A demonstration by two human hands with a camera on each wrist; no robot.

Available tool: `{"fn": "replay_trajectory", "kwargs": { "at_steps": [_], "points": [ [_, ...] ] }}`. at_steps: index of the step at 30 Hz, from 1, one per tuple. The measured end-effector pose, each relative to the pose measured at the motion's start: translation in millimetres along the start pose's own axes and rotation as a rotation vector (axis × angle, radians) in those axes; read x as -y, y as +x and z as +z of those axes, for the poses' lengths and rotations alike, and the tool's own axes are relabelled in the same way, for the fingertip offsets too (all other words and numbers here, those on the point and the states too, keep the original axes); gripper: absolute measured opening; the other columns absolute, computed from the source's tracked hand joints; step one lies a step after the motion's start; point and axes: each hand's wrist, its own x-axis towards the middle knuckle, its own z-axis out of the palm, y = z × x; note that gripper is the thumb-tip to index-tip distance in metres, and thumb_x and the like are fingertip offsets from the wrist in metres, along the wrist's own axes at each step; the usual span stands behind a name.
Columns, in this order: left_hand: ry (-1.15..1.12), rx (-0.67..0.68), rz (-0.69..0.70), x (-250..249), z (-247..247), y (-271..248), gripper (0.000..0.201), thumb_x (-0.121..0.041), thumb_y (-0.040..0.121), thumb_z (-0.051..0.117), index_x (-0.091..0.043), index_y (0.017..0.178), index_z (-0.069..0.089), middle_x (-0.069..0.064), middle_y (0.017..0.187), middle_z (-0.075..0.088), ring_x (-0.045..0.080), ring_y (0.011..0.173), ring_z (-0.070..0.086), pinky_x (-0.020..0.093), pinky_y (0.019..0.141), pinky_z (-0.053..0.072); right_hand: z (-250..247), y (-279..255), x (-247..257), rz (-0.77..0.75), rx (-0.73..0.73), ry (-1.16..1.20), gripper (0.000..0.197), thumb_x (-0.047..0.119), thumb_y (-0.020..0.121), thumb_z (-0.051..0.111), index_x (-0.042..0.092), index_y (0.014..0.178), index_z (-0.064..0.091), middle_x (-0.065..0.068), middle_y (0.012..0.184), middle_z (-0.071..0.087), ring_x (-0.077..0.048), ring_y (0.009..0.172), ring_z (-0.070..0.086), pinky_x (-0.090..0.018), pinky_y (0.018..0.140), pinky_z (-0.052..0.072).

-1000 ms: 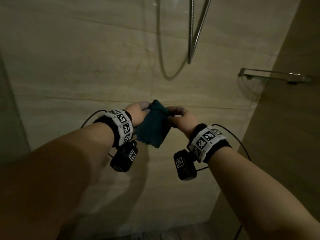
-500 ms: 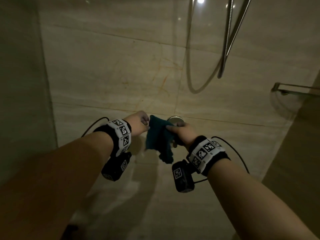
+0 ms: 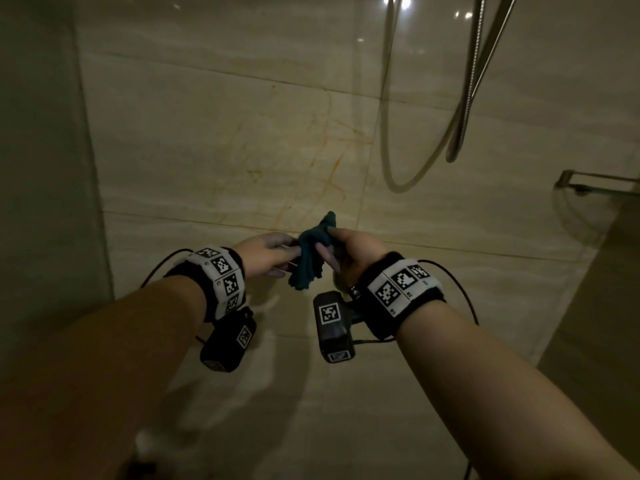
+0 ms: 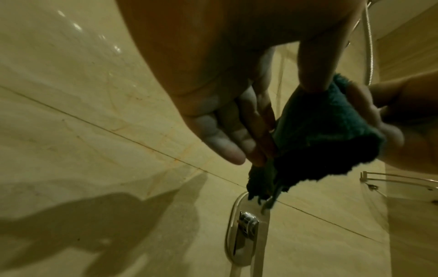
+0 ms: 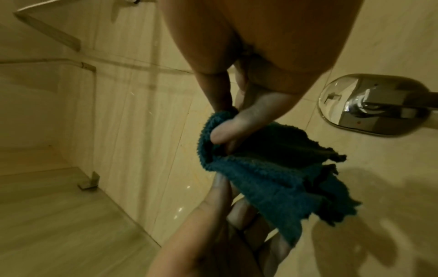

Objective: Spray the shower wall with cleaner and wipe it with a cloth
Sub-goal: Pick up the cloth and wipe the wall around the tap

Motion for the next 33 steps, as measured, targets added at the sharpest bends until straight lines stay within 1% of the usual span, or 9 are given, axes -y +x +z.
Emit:
{"fn": "replay_trajectory", "kwargs": {
  "at_steps": [4, 6, 8, 10, 13, 16, 19, 24, 33],
  "points": [
    [0.032, -0.043, 0.014, -3, -13, 4, 0.038, -0.026, 0.092, 0.057, -0.012, 0.126, 0.049, 0.010, 0.116, 0.060, 0.024, 0.106, 0.059, 0.036, 0.094, 0.047, 15, 4, 6, -0.040, -0.010, 0.005, 0.017, 0.011, 0.097, 0.049, 0.004, 0.082, 0.053, -0.012, 0.078, 0.057, -0.013, 0.037, 0.062, -0.017, 0.034, 0.049],
    [0.113, -0.061, 0.053, -5, -23, 5, 0.038, -0.020, 0.089, 0.062, -0.011, 0.124, 0.051, 0.009, 0.120, 0.061, 0.023, 0.112, 0.058, 0.035, 0.098, 0.046, 25, 7, 7, -0.080, -0.028, -0.001, 0.012, 0.010, 0.096, 0.051, 0.005, 0.086, 0.053, -0.011, 0.077, 0.055, -0.012, 0.035, 0.059, -0.015, 0.033, 0.046],
    [0.243, -0.094, 0.104, -10, -34, 7, 0.039, -0.015, 0.090, 0.060, -0.007, 0.127, 0.051, 0.013, 0.131, 0.057, 0.024, 0.122, 0.053, 0.034, 0.101, 0.043, 37, 11, 7, -0.170, -0.045, -0.017, 0.003, 0.009, 0.095, 0.054, 0.010, 0.097, 0.051, -0.011, 0.085, 0.055, -0.016, 0.057, 0.061, -0.015, 0.036, 0.048],
    [0.351, -0.152, 0.135, -17, -47, 9, 0.038, -0.015, 0.093, 0.056, -0.006, 0.129, 0.051, 0.012, 0.136, 0.054, 0.024, 0.128, 0.049, 0.032, 0.100, 0.041, 45, 18, 6, -0.309, -0.106, -0.130, 0.025, 0.006, 0.092, 0.056, 0.018, 0.111, 0.044, -0.013, 0.102, 0.054, -0.023, 0.079, 0.059, -0.021, 0.045, 0.052],
    [0.435, -0.236, 0.193, -28, -73, 13, 0.032, -0.014, 0.095, 0.051, -0.008, 0.127, 0.054, 0.012, 0.130, 0.058, 0.025, 0.119, 0.055, 0.022, 0.085, 0.040, 56, 22, 7, -0.571, -0.081, -0.437, 0.044, 0.000, 0.093, 0.049, 0.023, 0.129, 0.041, -0.011, 0.116, 0.051, -0.026, 0.102, 0.057, -0.030, 0.074, 0.055],
    [0.535, -0.294, 0.241, -41, -99, 15, 0.032, -0.016, 0.096, 0.050, -0.010, 0.127, 0.055, 0.011, 0.126, 0.060, 0.026, 0.114, 0.057, 0.022, 0.082, 0.041, 65, 24, 13, -0.734, -0.022, -0.699, 0.045, -0.003, 0.090, 0.042, 0.019, 0.128, 0.051, -0.011, 0.128, 0.054, -0.024, 0.114, 0.055, -0.034, 0.095, 0.051],
    [0.607, -0.285, 0.268, -52, -121, 18, 0.031, -0.016, 0.096, 0.050, -0.011, 0.126, 0.055, 0.012, 0.123, 0.061, 0.027, 0.110, 0.058, 0.024, 0.082, 0.043, 76, 30, 20, -0.817, -0.079, -0.910, 0.043, -0.003, 0.088, 0.046, 0.018, 0.125, 0.052, -0.009, 0.124, 0.059, -0.023, 0.111, 0.058, -0.032, 0.092, 0.052],
    [0.720, -0.240, 0.289, -67, -140, 29, 0.032, -0.020, 0.095, 0.052, -0.014, 0.127, 0.055, 0.009, 0.125, 0.059, 0.026, 0.112, 0.056, 0.024, 0.081, 0.042, 98, 43, 39, -0.948, -0.188, -0.947, 0.025, 0.007, 0.093, 0.048, 0.016, 0.116, 0.054, 0.002, 0.103, 0.055, -0.017, 0.096, 0.056, -0.028, 0.078, 0.049],
    [0.809, -0.364, 0.246, -95, -156, 61, 0.034, -0.029, 0.095, 0.052, -0.016, 0.126, 0.055, 0.008, 0.127, 0.059, 0.027, 0.112, 0.056, 0.029, 0.087, 0.044, 133, 75, 84, -1.014, -0.162, -0.989, 0.034, 0.008, 0.094, 0.044, 0.019, 0.126, 0.048, -0.009, 0.128, 0.057, -0.027, 0.112, 0.058, -0.031, 0.086, 0.049]
  ]
}}
